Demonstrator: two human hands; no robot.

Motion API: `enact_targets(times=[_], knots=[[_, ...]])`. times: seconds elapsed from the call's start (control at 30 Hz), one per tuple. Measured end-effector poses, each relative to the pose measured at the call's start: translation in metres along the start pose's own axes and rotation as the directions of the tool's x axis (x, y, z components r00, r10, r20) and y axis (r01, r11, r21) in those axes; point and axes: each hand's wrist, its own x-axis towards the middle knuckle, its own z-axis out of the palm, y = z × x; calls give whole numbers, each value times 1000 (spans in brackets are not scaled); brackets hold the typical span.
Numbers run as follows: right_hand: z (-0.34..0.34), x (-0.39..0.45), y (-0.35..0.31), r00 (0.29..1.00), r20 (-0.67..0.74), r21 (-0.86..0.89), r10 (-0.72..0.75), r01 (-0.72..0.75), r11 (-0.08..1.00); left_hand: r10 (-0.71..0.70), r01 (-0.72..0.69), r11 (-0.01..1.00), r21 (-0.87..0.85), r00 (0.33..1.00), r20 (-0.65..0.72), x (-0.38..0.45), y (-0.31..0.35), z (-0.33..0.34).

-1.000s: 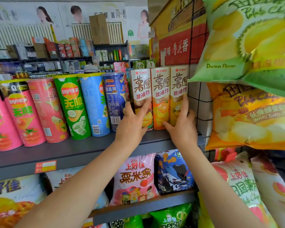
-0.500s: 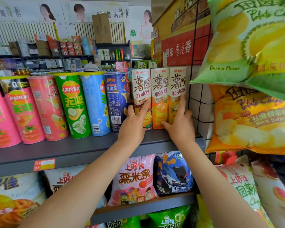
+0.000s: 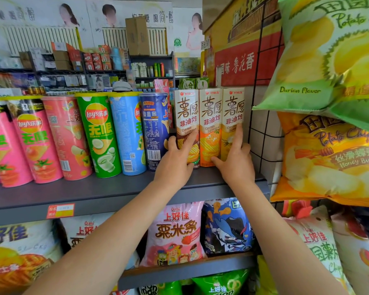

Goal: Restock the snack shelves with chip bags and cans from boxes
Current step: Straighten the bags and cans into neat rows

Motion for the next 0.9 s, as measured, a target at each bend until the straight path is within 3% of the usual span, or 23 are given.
enact_targets(times=[0.07,0.13,0.23,0.3,0.4,0.5,0.63,0.9], knots=[[-1,-3,0,1000,-13,-3,11,-11,1000,9,-9,999,-37,1000,11,-4,-2,-6],[1,-13,-4,988,-139,-81,-71,60,995,47,-49,994,-99,999,-20,-14,-7,-17],[9,-31,-22,881,-335,-122,-335,311,942,118,-132,990,-39,959,-256,-35,-29,-38],[19,-42,-43,835,-279,-56,-474,479,876,86,-75,996,45,918,-387,-44,-54,-47],[45,-56,-70,783,-61,24,-619,621,784,8,25,996,82,921,-389,-51,-94,-55],[68,-63,-81,792,52,32,-608,607,794,-20,57,993,106,948,-318,-56,-115,-60],[74,-59,-85,862,38,48,-505,503,863,-18,45,993,107,970,-244,-58,-118,-63],[72,-62,-88,873,71,38,-483,482,875,-42,58,995,80,981,-188,-58,-117,-63]])
